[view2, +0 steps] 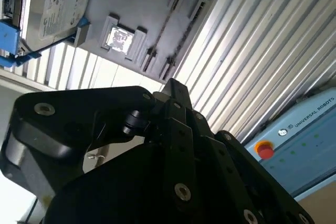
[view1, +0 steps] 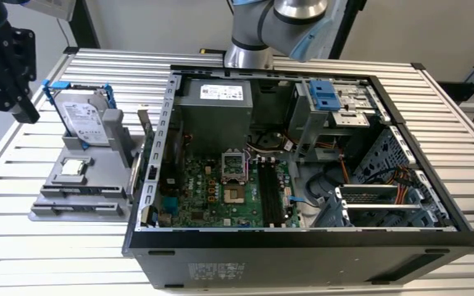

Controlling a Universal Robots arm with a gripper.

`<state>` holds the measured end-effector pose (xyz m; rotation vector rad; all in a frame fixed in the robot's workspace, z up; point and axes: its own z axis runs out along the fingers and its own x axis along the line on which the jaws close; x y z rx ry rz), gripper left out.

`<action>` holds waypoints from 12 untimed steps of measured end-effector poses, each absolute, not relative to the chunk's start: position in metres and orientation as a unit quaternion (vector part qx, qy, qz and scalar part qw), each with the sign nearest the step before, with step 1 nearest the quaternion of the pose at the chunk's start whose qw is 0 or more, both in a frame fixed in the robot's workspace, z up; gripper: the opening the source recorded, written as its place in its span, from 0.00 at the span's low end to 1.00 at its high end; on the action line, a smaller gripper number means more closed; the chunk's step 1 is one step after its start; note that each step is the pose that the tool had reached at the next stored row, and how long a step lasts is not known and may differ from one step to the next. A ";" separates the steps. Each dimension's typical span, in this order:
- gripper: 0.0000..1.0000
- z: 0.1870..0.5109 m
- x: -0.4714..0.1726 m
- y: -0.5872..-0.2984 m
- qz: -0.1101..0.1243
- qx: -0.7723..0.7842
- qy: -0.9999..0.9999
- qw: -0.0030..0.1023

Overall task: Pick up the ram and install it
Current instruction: 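Pick up the ram and move it above insertion slot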

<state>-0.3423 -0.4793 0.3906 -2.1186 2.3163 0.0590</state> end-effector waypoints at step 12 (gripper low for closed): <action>0.00 0.391 -0.343 -0.479 0.019 -0.743 0.669 -0.001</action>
